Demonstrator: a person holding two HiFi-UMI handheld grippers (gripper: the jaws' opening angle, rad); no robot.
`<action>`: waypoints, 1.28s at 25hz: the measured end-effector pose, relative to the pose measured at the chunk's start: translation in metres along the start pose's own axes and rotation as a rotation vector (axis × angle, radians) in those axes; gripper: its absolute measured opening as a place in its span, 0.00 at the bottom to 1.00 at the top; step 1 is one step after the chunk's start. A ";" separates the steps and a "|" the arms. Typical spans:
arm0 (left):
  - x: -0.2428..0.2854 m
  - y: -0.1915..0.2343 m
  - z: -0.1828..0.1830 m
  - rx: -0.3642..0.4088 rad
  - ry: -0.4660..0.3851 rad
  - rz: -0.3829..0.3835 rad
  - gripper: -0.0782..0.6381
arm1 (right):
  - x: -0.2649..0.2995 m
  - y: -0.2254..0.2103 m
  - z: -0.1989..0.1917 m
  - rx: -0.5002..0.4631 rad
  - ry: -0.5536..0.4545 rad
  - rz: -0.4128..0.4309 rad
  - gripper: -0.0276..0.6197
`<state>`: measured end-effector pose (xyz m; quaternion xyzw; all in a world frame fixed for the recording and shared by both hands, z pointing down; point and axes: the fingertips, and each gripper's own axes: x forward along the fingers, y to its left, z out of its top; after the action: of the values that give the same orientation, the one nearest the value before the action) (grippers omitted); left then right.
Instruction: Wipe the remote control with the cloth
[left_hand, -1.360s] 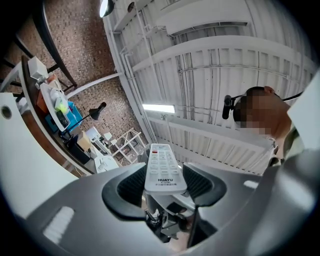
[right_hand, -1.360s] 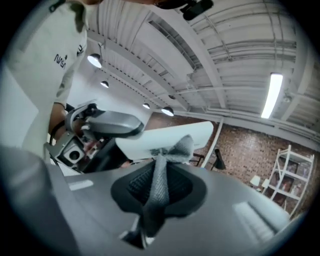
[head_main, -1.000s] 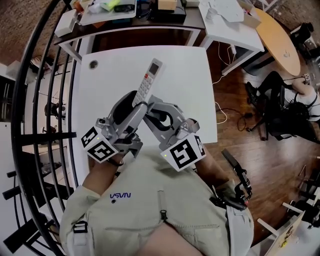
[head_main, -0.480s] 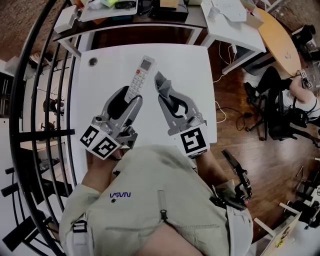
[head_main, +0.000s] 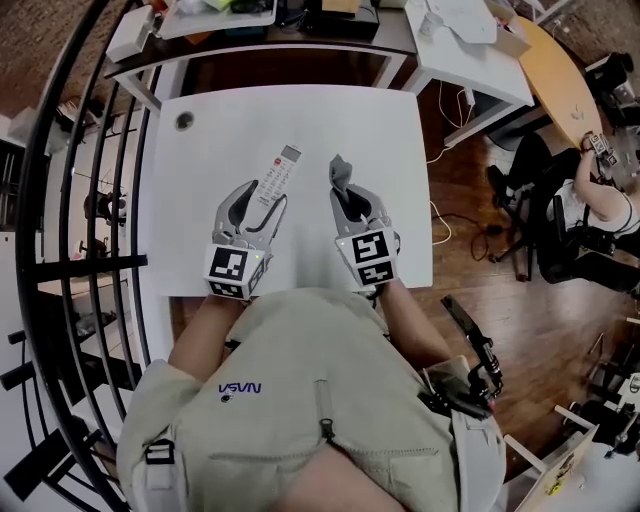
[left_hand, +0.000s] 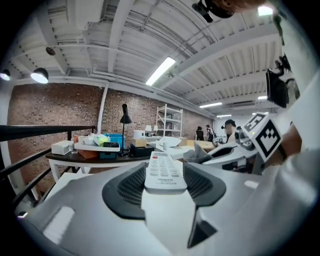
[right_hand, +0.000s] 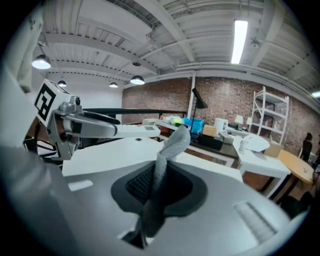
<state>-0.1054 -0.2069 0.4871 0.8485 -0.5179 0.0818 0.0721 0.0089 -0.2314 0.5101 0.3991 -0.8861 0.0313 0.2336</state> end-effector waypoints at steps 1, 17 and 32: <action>0.005 0.001 -0.012 0.015 0.033 0.005 0.45 | 0.005 0.001 -0.008 0.002 0.024 0.007 0.10; 0.049 0.020 -0.156 0.060 0.404 0.053 0.45 | 0.068 0.008 -0.125 0.026 0.361 0.058 0.10; 0.049 0.028 -0.213 0.018 0.545 0.035 0.45 | 0.081 0.007 -0.162 0.070 0.458 0.100 0.26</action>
<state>-0.1220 -0.2179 0.7064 0.7867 -0.4933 0.3130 0.1997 0.0207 -0.2435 0.6904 0.3450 -0.8270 0.1633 0.4127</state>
